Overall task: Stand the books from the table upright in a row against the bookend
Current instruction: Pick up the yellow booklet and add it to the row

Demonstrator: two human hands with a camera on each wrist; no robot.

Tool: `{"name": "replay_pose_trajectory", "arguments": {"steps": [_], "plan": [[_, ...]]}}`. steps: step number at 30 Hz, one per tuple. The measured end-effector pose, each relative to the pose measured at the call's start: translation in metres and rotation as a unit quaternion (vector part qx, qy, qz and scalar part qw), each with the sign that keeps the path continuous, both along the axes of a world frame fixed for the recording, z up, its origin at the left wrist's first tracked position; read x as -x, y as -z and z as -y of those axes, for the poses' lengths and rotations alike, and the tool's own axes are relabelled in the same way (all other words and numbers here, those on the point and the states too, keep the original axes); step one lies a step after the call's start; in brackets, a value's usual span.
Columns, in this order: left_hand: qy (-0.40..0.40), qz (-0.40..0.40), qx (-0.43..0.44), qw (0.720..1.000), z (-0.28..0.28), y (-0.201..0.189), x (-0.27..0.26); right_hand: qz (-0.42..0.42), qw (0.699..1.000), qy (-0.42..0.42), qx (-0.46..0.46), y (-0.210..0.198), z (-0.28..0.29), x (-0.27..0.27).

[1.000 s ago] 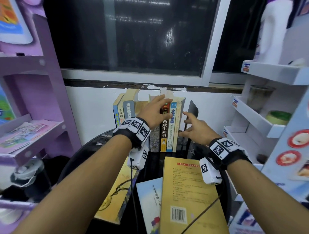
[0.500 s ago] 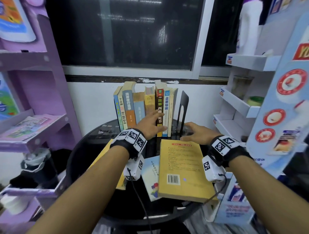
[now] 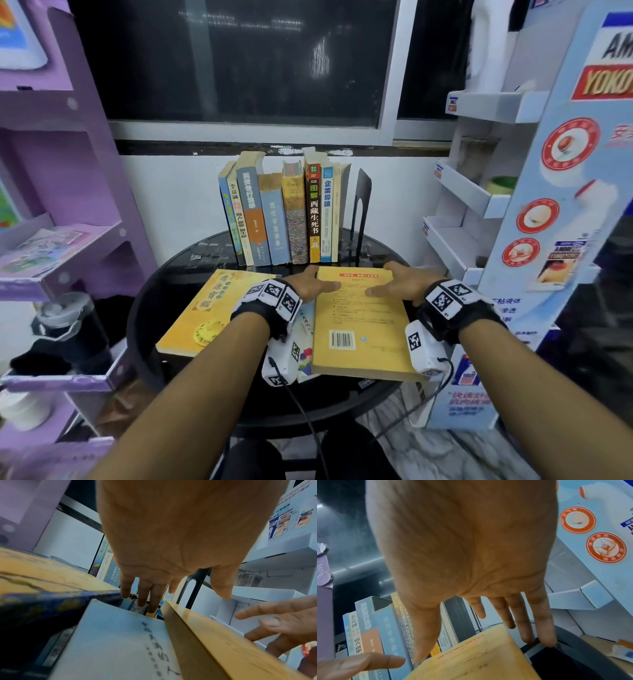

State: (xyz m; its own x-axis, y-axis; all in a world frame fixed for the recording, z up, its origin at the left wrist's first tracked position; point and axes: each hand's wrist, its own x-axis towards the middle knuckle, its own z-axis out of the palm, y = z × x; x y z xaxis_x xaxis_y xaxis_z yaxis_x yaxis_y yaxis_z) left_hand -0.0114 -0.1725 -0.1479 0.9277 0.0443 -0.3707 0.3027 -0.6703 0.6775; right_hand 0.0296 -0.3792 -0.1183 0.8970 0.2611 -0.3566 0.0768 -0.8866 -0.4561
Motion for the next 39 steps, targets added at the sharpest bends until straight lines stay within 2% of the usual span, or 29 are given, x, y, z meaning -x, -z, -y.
{"name": "replay_pose_trajectory", "arguments": {"steps": [8,12,15,21,26,31,35,39], "plan": [[0.001,-0.019,-0.067,0.998,0.015,-0.003,-0.008,-0.023,0.999,-0.014,0.03,-0.003,0.001,0.009],[0.008,-0.015,-0.047,0.999,0.015,-0.003,-0.01,-0.015,0.999,-0.006,0.038,0.002,-0.003,0.005],[0.004,-0.008,-0.043,0.999,0.005,0.015,-0.027,-0.017,0.999,-0.001,0.033,0.009,-0.002,-0.001],[-0.025,0.022,-0.034,0.999,0.012,-0.003,-0.002,-0.021,1.0,-0.009,0.013,0.008,-0.003,0.003],[-0.025,0.063,-0.007,0.998,0.013,-0.008,-0.005,-0.017,1.0,0.005,-0.018,0.004,-0.001,0.002],[-0.038,0.115,0.026,0.992,0.013,-0.022,-0.004,0.039,0.998,0.039,-0.035,0.009,0.004,-0.023],[-0.054,0.151,0.089,0.983,0.012,-0.032,-0.004,0.085,0.989,0.076,-0.089,-0.014,0.002,-0.008],[-0.106,0.195,0.162,0.962,0.01,-0.042,-0.007,0.14,0.972,0.107,-0.154,-0.031,0.002,-0.006]]}}
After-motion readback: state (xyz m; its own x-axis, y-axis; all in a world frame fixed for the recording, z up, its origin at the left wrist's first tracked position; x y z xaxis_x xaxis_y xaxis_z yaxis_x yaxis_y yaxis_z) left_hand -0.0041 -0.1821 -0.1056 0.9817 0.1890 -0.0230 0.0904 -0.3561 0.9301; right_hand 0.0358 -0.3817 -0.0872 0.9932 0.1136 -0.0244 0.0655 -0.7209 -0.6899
